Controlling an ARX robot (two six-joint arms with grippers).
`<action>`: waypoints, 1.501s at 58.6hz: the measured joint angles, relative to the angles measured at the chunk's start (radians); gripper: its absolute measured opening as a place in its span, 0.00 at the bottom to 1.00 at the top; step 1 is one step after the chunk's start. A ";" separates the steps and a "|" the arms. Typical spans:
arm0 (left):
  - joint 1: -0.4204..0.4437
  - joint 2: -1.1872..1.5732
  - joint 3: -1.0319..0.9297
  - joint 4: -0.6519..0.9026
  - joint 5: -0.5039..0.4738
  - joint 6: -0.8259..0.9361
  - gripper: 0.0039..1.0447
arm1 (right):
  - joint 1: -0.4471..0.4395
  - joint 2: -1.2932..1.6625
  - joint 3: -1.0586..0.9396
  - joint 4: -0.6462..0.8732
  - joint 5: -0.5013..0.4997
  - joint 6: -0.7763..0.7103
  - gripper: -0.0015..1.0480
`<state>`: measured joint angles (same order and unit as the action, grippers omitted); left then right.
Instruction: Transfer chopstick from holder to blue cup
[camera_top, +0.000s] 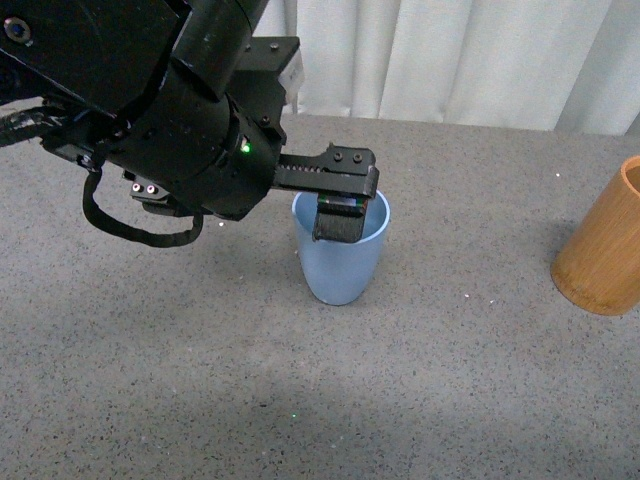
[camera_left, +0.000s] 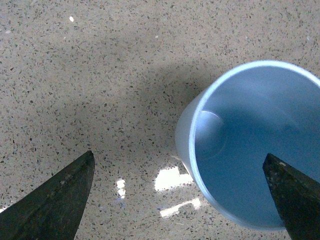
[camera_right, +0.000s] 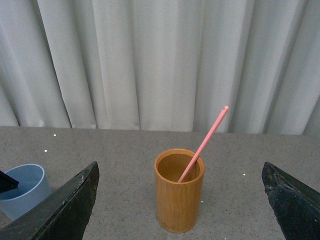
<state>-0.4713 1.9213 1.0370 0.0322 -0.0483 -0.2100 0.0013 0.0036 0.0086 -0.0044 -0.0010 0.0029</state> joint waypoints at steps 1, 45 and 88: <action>0.002 -0.001 0.000 0.004 0.000 -0.002 0.94 | 0.000 0.000 0.000 0.000 0.000 0.000 0.91; 0.469 -1.413 -1.018 0.349 0.051 0.198 0.03 | 0.000 0.000 0.000 0.000 0.000 0.000 0.91; 0.469 -1.917 -1.018 -0.032 0.048 0.202 0.50 | -0.147 0.460 0.103 0.261 0.064 0.076 0.91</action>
<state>-0.0021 0.0040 0.0193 0.0006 -0.0002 -0.0078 -0.1455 0.4637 0.1116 0.2565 0.0635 0.0788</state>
